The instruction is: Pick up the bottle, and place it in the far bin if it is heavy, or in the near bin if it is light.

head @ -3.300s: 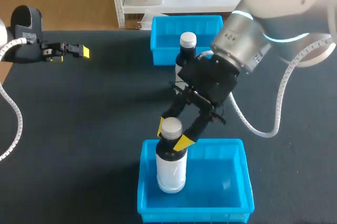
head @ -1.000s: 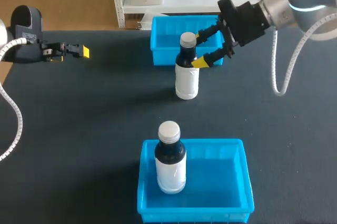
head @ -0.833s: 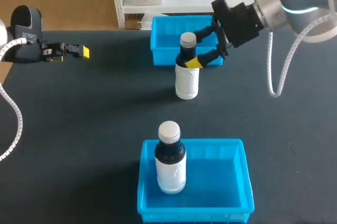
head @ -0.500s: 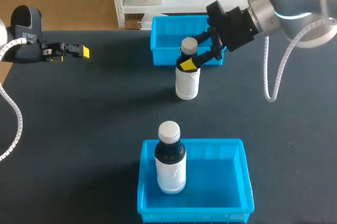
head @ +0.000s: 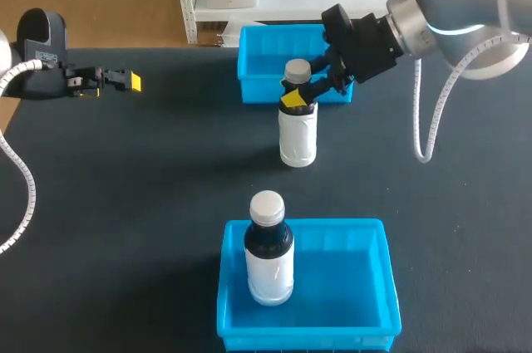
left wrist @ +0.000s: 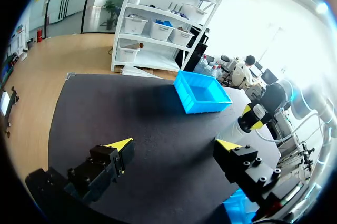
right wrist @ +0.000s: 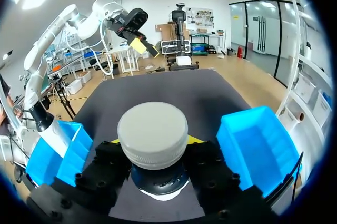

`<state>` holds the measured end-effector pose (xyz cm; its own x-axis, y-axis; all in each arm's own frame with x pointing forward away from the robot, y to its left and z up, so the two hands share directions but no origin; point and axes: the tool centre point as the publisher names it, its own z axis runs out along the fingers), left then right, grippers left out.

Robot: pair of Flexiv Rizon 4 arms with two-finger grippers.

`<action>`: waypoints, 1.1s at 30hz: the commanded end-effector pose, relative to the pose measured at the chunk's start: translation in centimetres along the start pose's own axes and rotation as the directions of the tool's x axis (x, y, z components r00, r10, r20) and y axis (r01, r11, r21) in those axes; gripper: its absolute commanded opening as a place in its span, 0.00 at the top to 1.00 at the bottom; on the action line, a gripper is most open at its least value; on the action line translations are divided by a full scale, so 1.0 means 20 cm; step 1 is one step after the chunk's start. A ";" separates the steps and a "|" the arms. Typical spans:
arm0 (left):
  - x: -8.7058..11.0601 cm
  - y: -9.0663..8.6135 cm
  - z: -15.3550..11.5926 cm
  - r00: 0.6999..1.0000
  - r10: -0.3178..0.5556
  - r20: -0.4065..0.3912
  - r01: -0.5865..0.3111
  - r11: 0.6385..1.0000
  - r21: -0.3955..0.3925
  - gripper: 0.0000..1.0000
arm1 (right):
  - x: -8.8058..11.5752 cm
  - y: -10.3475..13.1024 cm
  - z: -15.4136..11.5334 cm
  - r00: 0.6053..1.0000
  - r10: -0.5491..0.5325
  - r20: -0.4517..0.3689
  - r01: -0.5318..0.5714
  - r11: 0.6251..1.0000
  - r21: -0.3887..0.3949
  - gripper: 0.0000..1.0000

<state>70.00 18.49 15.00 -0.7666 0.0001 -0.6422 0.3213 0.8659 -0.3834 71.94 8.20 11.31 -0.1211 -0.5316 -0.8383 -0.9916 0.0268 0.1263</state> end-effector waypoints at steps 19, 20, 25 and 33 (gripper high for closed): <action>0.00 0.00 0.00 1.000 0.000 0.000 0.000 1.000 0.000 0.00 | -0.04 0.00 -0.23 1.000 -0.026 -0.008 0.026 0.997 0.078 1.00; 0.00 0.00 0.00 1.000 0.000 0.000 0.000 1.000 0.000 0.00 | -0.04 0.00 -0.24 1.000 -0.025 -0.009 0.026 0.996 0.083 1.00; 0.00 0.00 0.00 1.000 0.000 0.000 0.000 1.000 0.000 0.00 | -0.04 0.00 -0.32 1.000 -0.026 -0.013 0.028 0.994 0.108 1.00; 0.00 0.00 0.00 1.000 0.000 0.000 0.000 1.000 0.000 0.00 | -0.02 0.00 -0.47 1.000 -0.011 -0.013 0.013 0.988 0.155 1.00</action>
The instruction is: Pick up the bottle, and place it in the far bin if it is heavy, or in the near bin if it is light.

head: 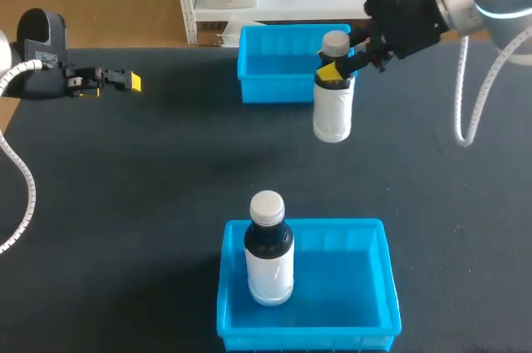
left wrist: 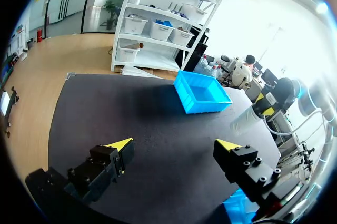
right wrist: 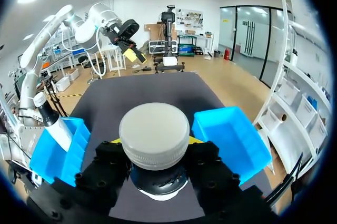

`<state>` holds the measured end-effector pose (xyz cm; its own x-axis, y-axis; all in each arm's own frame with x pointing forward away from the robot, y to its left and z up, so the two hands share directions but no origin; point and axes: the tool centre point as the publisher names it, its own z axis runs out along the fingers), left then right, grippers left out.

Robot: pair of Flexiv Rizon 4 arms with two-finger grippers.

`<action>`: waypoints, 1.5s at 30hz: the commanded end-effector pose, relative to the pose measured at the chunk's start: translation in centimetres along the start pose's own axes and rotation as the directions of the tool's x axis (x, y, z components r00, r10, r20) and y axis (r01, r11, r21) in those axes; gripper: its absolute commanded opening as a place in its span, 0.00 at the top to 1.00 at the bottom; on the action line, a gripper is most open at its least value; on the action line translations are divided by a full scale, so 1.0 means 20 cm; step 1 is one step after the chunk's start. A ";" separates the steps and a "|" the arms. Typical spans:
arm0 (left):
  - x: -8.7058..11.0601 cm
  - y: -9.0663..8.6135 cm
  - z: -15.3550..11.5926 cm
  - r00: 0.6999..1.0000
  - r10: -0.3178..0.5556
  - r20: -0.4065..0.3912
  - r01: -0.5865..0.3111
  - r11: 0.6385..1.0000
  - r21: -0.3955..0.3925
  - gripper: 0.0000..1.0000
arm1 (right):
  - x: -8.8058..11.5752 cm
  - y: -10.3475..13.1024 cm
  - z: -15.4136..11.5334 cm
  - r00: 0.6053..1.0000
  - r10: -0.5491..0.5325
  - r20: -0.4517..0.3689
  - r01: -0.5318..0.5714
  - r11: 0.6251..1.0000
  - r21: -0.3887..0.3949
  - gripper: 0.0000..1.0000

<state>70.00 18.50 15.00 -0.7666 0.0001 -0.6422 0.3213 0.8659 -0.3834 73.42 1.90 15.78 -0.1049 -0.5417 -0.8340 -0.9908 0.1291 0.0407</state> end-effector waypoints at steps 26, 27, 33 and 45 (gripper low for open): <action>0.00 0.00 0.00 1.000 0.000 0.000 0.000 1.000 0.000 0.00 | 0.24 0.04 -0.16 0.998 0.064 0.002 -0.064 0.997 0.031 1.00; 0.00 0.00 0.00 1.000 0.000 0.000 0.000 1.000 0.000 0.00 | 0.26 0.04 -0.14 0.998 0.067 0.003 -0.067 0.997 0.026 1.00; 0.00 0.00 0.00 1.000 0.000 0.000 0.000 1.000 0.000 0.00 | 0.32 0.04 -0.09 0.997 0.076 0.012 -0.076 0.997 0.006 1.00; 0.00 0.00 0.00 1.000 0.000 0.000 0.000 1.000 0.000 0.00 | 0.35 0.06 -0.11 0.998 0.053 -0.023 -0.053 0.999 -0.014 0.00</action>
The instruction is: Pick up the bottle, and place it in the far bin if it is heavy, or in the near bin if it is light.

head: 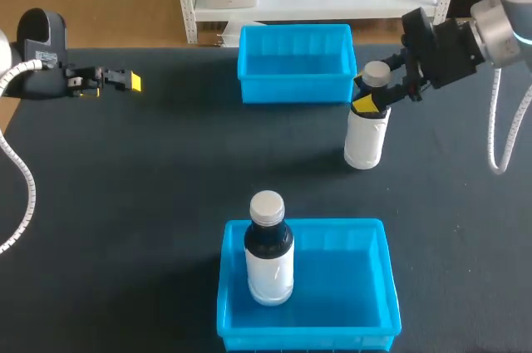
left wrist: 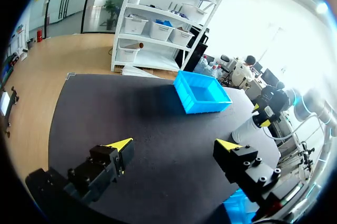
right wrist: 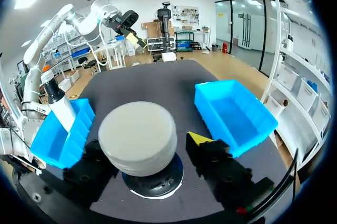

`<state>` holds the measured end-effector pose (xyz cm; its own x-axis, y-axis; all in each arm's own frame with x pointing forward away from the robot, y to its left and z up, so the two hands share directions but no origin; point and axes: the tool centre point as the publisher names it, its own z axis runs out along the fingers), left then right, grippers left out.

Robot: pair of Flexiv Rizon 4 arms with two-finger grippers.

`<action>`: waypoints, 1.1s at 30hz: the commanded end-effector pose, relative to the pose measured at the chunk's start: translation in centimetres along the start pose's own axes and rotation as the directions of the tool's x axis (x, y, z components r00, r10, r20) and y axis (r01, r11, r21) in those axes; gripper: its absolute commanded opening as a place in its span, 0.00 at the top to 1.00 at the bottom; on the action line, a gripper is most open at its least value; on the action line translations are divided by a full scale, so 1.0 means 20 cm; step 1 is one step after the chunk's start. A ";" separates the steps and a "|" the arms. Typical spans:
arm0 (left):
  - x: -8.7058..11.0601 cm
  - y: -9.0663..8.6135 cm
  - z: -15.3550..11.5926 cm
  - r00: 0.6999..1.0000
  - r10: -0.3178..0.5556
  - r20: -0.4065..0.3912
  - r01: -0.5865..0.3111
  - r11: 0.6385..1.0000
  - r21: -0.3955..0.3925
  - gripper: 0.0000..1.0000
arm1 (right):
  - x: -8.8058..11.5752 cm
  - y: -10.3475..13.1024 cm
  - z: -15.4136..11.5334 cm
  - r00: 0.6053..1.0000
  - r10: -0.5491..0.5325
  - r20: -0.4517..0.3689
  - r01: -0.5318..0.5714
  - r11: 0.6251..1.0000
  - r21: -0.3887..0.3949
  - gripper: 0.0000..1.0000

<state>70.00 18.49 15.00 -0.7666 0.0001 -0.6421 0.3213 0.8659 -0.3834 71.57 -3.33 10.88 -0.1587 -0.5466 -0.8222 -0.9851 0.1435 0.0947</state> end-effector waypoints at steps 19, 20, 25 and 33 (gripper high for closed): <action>0.00 0.00 0.00 1.000 0.000 0.000 0.000 1.000 0.000 0.00 | 0.03 0.03 -0.15 1.000 0.015 -0.002 -0.015 0.998 0.053 0.00; 0.00 0.00 0.00 1.000 0.000 0.000 0.000 1.000 0.000 0.00 | 0.02 0.04 -0.15 1.000 0.014 0.000 -0.014 0.999 0.052 0.00; 0.00 0.00 0.00 1.000 0.000 0.000 0.000 1.000 0.000 0.00 | 0.01 0.05 -0.13 1.000 0.008 0.010 -0.009 0.999 0.037 0.00; 0.00 0.00 0.00 1.000 0.000 0.000 0.000 1.000 0.000 0.00 | 0.01 0.05 -0.12 1.000 0.005 0.018 -0.006 0.999 0.032 0.65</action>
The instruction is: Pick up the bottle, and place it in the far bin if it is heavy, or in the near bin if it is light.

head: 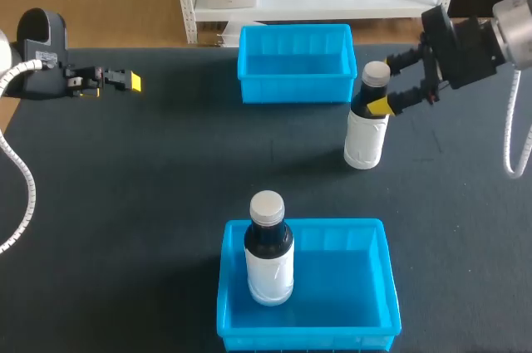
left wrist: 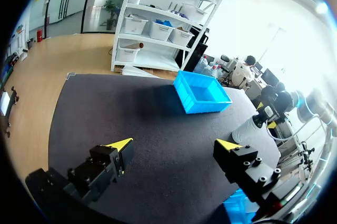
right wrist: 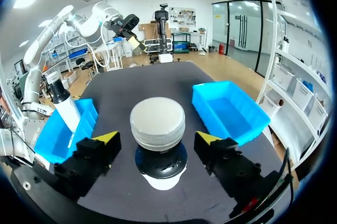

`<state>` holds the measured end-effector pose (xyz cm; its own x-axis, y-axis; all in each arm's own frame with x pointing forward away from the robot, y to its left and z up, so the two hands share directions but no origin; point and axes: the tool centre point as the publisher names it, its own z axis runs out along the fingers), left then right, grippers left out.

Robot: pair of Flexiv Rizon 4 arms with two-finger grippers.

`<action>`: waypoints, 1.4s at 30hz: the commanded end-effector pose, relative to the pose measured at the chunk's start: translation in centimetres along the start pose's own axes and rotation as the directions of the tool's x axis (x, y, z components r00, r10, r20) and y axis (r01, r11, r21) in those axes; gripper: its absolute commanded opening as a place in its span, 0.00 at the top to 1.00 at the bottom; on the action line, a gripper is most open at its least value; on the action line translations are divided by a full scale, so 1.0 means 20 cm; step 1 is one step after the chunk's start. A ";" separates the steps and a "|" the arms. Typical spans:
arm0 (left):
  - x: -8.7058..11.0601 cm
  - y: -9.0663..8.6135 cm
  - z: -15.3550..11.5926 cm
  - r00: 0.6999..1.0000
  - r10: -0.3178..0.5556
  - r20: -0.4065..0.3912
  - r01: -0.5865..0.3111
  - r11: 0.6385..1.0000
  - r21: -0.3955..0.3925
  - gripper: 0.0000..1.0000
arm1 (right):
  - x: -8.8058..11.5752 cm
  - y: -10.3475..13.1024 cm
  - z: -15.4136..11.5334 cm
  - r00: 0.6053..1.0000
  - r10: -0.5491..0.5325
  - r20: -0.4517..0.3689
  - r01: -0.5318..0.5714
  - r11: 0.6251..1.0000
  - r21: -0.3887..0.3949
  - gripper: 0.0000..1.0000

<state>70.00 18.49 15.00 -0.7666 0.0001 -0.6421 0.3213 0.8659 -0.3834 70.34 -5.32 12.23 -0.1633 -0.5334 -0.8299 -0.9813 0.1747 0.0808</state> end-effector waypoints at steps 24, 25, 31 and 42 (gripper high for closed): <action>0.00 0.00 0.00 1.000 0.000 0.000 0.000 1.000 0.000 0.00 | -0.08 0.05 -0.44 1.000 -0.008 -0.019 0.010 0.994 0.110 1.00; 0.00 0.00 0.00 1.000 0.000 0.000 0.000 1.000 0.000 0.00 | -0.08 0.06 -0.46 1.000 -0.007 -0.022 0.009 0.994 0.112 1.00; 0.00 0.00 0.00 1.000 0.000 0.000 0.000 1.000 0.000 0.00 | -0.12 0.17 -0.57 0.998 -0.018 -0.065 0.026 0.992 0.123 1.00; 0.00 0.00 0.00 1.000 0.000 0.000 0.000 1.000 0.000 0.00 | -0.22 0.41 -0.61 0.991 -0.133 -0.026 0.132 0.991 -0.030 1.00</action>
<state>70.00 18.50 15.00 -0.7666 0.0001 -0.6422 0.3213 0.8659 -0.3834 62.43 -11.41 22.64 -0.0498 -0.5838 -0.8104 -0.9950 0.0994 -0.0105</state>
